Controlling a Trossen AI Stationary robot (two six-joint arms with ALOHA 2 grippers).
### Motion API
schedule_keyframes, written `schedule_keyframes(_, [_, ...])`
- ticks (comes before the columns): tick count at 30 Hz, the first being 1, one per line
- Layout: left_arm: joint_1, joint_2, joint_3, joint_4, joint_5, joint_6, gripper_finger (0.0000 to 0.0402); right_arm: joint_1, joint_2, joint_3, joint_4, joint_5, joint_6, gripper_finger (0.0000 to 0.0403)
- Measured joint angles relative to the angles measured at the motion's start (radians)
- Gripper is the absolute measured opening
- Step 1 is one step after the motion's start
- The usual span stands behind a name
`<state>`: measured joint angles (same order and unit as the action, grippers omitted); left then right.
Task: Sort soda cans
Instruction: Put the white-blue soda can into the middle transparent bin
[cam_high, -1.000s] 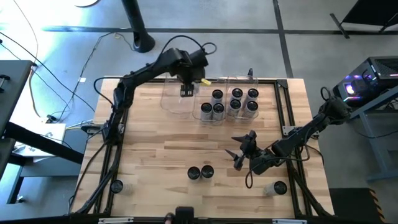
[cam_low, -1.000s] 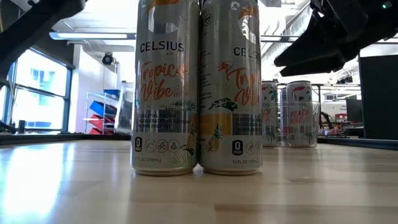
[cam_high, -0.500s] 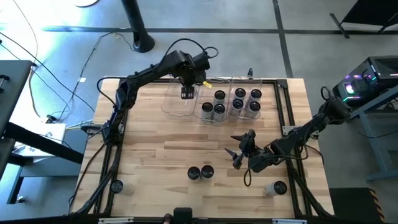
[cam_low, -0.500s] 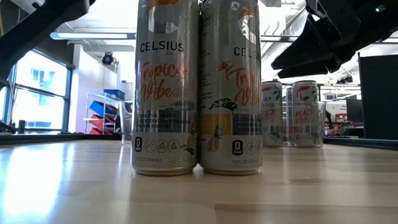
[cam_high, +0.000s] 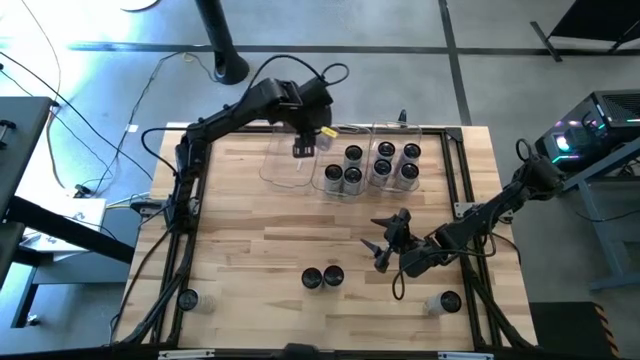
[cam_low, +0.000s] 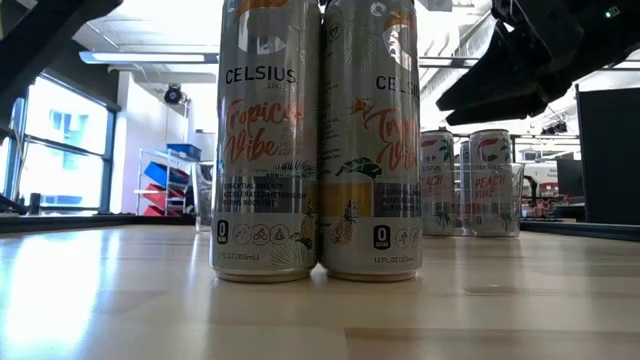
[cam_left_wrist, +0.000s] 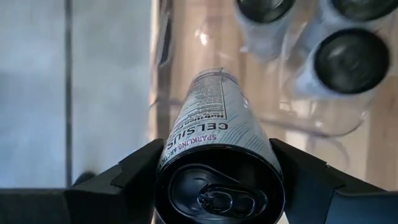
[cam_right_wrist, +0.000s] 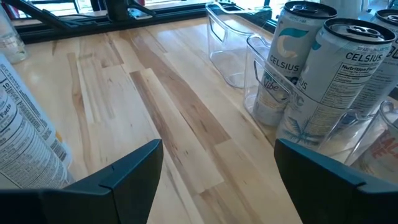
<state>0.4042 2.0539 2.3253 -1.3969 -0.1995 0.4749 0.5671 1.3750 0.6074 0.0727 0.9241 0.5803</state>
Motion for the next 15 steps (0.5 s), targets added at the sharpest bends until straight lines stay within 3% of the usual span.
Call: schedule_keyframes(15, [0.001, 0.142, -0.001, 0.037, 0.149, 0.104, 0.0247, 0.0, 0.0, 0.0, 0.008, -0.016, 0.045, 0.0302])
